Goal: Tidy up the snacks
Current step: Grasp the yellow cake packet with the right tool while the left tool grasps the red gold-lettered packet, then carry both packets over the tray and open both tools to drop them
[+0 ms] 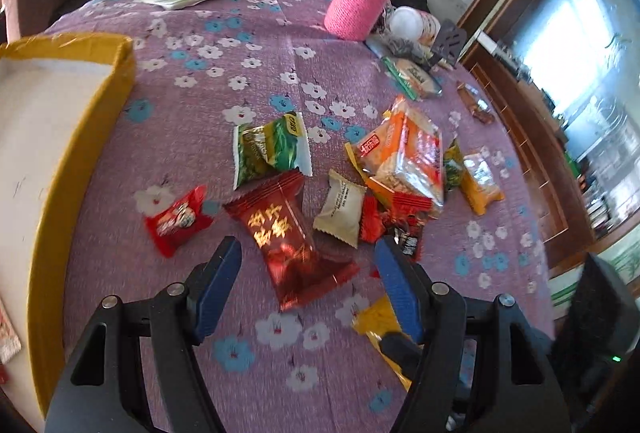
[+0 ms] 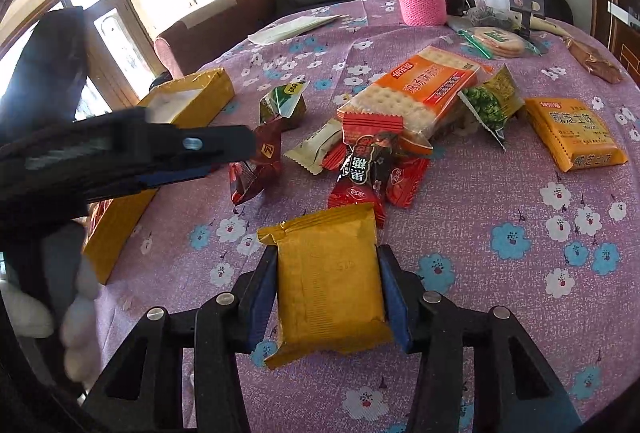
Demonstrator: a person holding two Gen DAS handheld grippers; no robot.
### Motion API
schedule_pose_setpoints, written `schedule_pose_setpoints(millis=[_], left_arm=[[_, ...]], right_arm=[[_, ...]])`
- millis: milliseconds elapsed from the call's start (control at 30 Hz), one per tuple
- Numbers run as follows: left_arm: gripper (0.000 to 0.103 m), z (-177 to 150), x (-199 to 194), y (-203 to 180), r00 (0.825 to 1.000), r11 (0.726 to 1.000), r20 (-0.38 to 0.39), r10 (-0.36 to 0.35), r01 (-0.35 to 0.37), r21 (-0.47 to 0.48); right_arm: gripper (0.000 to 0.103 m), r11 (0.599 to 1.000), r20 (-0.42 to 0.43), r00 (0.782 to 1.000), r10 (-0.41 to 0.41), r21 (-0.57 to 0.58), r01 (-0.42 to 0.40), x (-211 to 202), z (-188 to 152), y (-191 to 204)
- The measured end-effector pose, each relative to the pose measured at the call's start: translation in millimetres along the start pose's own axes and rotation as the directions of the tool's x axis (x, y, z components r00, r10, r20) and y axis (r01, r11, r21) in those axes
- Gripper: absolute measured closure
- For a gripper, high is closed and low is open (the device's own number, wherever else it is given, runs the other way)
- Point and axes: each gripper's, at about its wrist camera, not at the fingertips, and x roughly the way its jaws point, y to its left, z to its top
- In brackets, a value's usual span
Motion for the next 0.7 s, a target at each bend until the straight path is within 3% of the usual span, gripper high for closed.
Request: schedule_pose_setpoints(millis=[67,100,133,300,433,700], left_arm=[[0.038,1.1,8.8,-5.4,0.999,0.999,-0.007,0.036,-0.036,0.037],[0.053,0.4,11.9,-7.1,0.998,0.997,-0.007,0.060,-0.060,0.049],[0.074,-0.2,15.2,-8.0,0.997,0.996,-0.015,0.069,-0.069,0.058],[0.075,-5.0,10.7,-10.3,0.997,0.994,0.015,0.079,-0.079,0.069],[0.075,-6.6,-11.8,-8.1,0.997,0.998,0.063,0.044,-0.047,0.049],[0.075,-21.3,-106.9,21.9,0.975,1.000,0.222,-0.001,-0.004,0.022]], right_arm=[[0.054,1.000,-0.001,1.000,0.001,-0.002,-0.001,-0.3,-0.6,0.2],[0.054,1.000,-0.002,1.000,0.000,-0.006,0.000,-0.3,-1.0,0.7],[0.054,1.000,-0.002,1.000,-0.001,-0.009,0.001,-0.3,-1.1,1.3],[0.054,1.000,0.000,1.000,0.005,-0.009,-0.005,-0.3,-2.2,1.1],[0.054,1.000,0.013,1.000,0.028,-0.006,-0.028,-2.3,-2.5,1.0],[0.054,1.000,0.070,0.997,0.029,0.001,-0.029,-8.9,-2.4,-0.4]])
